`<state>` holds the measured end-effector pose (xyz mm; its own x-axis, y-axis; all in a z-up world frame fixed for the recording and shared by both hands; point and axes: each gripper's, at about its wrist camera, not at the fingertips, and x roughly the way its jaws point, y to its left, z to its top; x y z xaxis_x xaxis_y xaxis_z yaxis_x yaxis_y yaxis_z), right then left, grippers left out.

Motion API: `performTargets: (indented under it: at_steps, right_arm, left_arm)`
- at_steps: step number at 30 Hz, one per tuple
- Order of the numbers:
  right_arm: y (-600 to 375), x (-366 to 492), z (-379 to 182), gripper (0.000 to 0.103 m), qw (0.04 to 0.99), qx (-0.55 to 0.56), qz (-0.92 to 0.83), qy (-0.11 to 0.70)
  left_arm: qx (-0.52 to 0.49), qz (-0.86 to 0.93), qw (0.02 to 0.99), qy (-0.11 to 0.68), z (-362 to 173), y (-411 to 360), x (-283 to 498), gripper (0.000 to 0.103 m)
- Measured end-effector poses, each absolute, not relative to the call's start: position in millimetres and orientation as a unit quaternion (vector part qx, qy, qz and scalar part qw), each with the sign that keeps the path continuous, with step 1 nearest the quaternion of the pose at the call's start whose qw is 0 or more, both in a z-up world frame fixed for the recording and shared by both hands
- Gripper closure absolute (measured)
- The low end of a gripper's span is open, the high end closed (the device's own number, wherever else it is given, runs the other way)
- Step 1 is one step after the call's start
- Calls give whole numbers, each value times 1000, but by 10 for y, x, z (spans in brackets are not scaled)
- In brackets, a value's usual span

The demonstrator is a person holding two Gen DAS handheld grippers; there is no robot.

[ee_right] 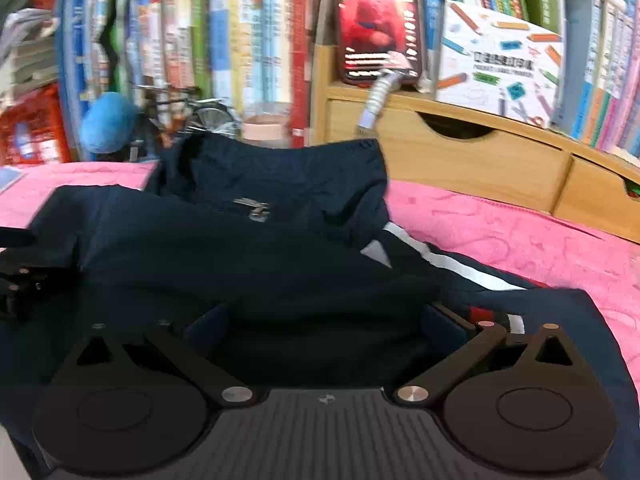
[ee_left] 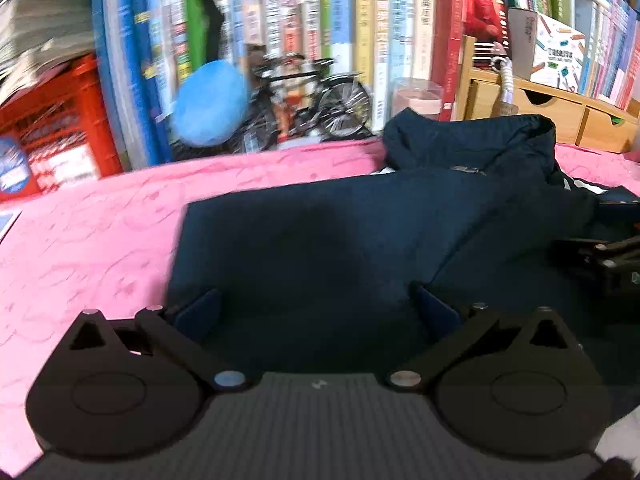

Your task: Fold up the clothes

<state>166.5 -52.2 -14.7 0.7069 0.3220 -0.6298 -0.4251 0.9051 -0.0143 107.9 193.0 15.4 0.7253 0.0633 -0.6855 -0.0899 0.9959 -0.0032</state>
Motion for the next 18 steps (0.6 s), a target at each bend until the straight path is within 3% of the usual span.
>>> performTargets:
  at_steps: [3, 6, 8, 12, 18]
  right_arm:
    - [-700, 1372, 67, 0, 924, -51, 230, 302]
    - [-884, 980, 333, 0, 926, 1, 266, 268]
    - [-885, 775, 426, 0, 921, 2, 294, 255]
    - [-695, 556, 345, 0, 920, -63, 290, 255]
    - [-530, 470, -21, 0, 907, -128, 265, 302]
  left_arm:
    - [-64, 23, 937, 344, 432, 1970, 668, 10]
    - [-25, -15, 957, 289, 729, 1792, 222, 1]
    - [58, -18, 960, 272, 749, 1525, 104, 0]
    - [108, -22, 945, 307, 515, 1226, 92, 0]
    - [92, 10, 931, 352, 162, 1319, 64, 0]
